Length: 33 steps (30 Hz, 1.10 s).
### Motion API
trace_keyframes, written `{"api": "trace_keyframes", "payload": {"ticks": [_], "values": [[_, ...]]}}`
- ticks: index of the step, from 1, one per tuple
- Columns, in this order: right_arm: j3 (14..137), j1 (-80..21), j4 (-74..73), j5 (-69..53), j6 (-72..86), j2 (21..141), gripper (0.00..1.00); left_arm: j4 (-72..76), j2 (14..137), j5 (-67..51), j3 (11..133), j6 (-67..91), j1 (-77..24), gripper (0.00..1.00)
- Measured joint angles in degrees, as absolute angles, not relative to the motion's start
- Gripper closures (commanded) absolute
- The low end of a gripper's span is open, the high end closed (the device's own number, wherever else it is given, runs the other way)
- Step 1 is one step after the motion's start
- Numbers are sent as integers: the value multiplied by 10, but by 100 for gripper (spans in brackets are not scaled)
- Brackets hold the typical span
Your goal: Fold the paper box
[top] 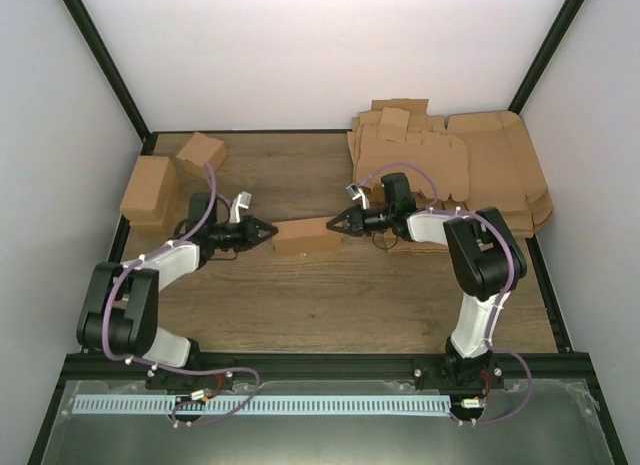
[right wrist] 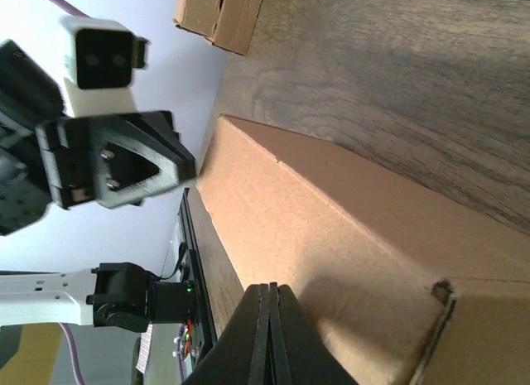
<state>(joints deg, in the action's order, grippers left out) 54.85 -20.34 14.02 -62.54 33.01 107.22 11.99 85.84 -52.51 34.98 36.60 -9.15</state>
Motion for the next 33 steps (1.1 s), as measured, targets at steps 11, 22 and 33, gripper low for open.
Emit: {"api": "trace_keyframes", "payload": {"ticks": [11,22,33], "values": [[571,-204,38,-547,281,1008,99,-74,832,-373,512,249,-172,96],[538,-204,34,-514,275,1007,99,-77,870,-350,472,241,-195,96],[317,-204,22,-484,263,858,99,-73,752,-320,317,350,-362,75]]}}
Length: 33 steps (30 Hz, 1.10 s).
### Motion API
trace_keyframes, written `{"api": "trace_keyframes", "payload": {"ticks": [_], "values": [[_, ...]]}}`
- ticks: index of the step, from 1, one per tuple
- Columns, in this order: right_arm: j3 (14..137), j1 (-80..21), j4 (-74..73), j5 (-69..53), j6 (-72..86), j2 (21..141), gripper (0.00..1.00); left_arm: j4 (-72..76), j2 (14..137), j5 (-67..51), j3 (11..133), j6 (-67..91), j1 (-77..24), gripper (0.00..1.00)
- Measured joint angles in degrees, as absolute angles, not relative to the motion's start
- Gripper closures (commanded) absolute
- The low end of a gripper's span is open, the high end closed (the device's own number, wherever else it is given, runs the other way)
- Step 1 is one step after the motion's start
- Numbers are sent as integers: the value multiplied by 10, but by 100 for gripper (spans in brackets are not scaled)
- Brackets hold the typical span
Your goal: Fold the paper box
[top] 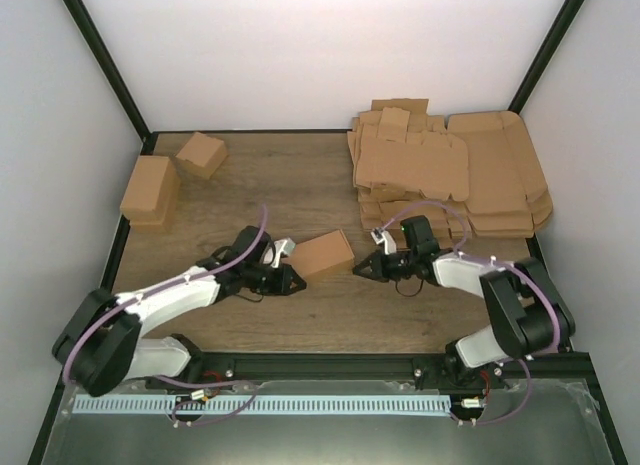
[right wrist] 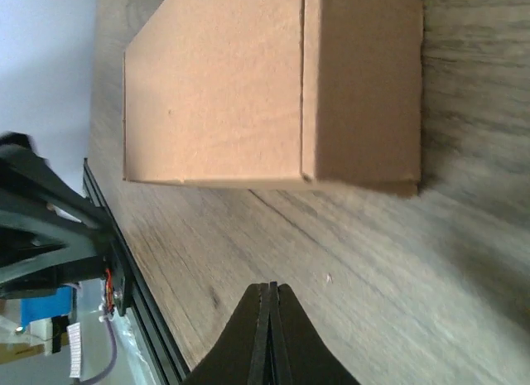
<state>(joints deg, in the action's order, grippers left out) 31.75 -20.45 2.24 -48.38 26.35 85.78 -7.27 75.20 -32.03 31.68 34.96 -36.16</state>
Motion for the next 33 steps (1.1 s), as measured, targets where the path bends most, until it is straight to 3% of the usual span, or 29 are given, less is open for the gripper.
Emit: {"api": "trace_keyframes", "payload": {"ticks": [1,3,4,5,11,15,20,25,33], "values": [[305,-205,8,-475,262,839,99,-91,736,-312,321,352,-371,68],[298,-205,-18,-454,260,800,95,-149,694,-285,350,354,-379,25],[299,-205,-22,-443,258,783,89,-175,675,-267,375,348,-379,5],[303,-204,-26,-430,255,764,80,-195,661,-248,404,338,-379,1],[333,-204,-40,-387,242,724,29,-276,684,-145,555,236,-379,0],[350,-204,-51,-381,230,718,13,-314,767,-90,588,188,-379,0],[385,-204,-71,-379,220,738,15,-333,784,-46,563,199,-379,0],[445,-204,-72,-381,207,842,17,-307,746,-42,502,255,-371,0],[467,-204,-28,-420,222,973,37,-191,613,-166,329,373,-277,0]]}}
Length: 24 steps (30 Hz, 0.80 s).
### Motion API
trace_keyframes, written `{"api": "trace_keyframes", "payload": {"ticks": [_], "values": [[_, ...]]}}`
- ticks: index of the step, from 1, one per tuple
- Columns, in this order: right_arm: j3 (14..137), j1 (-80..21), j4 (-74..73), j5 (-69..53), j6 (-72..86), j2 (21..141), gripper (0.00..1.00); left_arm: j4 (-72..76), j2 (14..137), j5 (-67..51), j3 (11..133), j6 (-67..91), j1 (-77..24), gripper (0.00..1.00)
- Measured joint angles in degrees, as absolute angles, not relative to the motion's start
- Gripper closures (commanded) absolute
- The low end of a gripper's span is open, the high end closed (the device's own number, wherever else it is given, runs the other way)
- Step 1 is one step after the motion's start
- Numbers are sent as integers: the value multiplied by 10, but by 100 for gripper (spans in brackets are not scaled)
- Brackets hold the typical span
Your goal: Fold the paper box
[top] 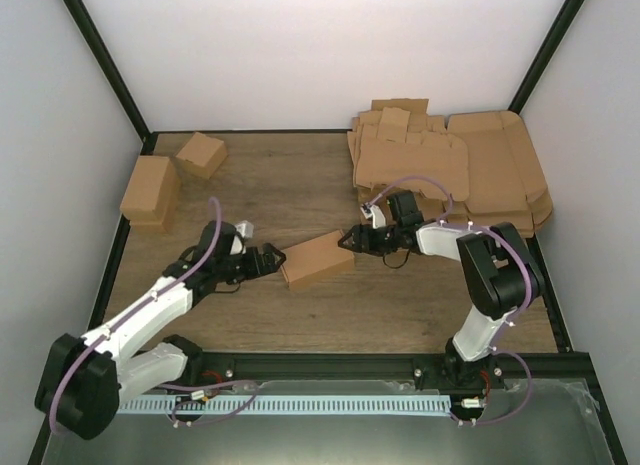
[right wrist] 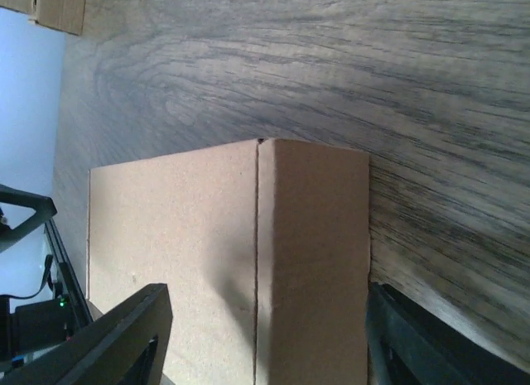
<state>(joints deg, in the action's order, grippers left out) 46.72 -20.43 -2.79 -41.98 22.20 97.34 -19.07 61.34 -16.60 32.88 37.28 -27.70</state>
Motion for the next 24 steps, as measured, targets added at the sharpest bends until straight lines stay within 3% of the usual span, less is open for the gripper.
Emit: {"api": "trace_keyframes", "payload": {"ticks": [3,7,12,24], "values": [[467,-204,-1,-439,237,991,45,-135,576,-220,272,410,-244,0],[455,-199,45,-469,259,997,47,-67,556,-277,216,448,-215,0],[429,-171,87,-508,275,1009,65,-7,564,-329,182,474,-189,0],[410,-137,151,-580,287,1046,75,134,642,-395,149,514,-183,0]]}}
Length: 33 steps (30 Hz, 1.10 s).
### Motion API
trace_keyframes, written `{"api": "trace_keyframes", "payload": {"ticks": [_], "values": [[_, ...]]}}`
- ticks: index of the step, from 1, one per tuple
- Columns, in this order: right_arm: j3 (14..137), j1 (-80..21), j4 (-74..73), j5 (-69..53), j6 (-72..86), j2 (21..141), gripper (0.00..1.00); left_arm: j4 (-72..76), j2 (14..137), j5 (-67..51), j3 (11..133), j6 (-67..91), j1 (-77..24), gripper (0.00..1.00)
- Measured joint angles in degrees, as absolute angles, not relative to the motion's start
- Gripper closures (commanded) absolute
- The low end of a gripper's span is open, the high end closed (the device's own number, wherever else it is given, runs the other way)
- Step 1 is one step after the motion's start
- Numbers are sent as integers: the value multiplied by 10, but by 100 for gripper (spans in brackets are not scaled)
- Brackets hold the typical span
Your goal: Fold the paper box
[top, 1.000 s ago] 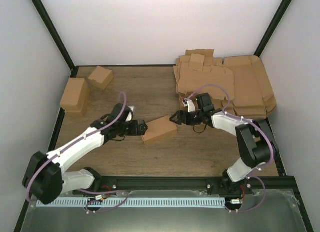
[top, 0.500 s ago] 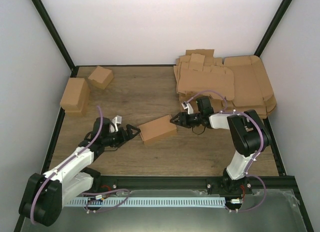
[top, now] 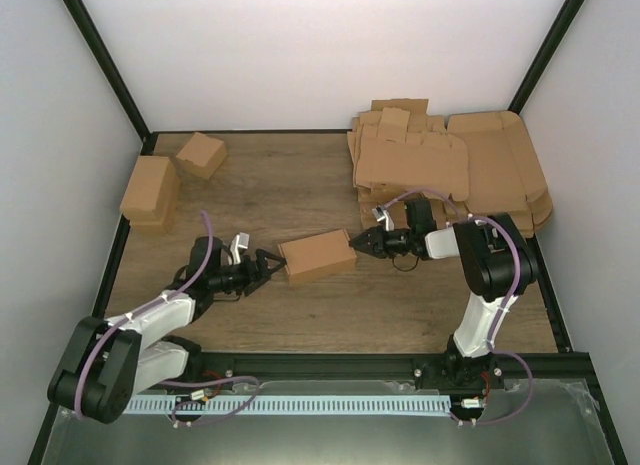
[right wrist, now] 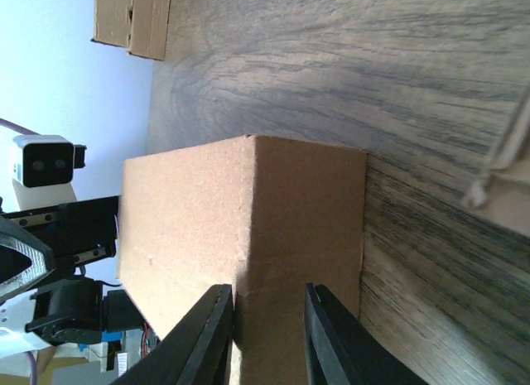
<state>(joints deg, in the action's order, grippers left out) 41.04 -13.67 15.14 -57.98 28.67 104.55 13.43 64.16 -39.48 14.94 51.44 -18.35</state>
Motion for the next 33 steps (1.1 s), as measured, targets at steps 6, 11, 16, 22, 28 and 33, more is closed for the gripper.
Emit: {"api": "trace_keyframes", "payload": {"ticks": [6,11,16,22,28,33], "values": [[407,-122,170,-601,295,1056,76,192,684,-415,146,527,-183,0],[407,-122,176,-606,295,1060,76,253,740,-429,142,546,-183,0],[407,-122,177,-608,295,1061,76,305,807,-444,154,567,-183,0],[407,-122,179,-609,295,1061,76,341,841,-455,184,579,-183,19],[407,-121,181,-609,295,1061,76,402,891,-466,186,612,-183,27],[407,-121,181,-609,296,1061,76,427,896,-468,185,630,-184,33]]}}
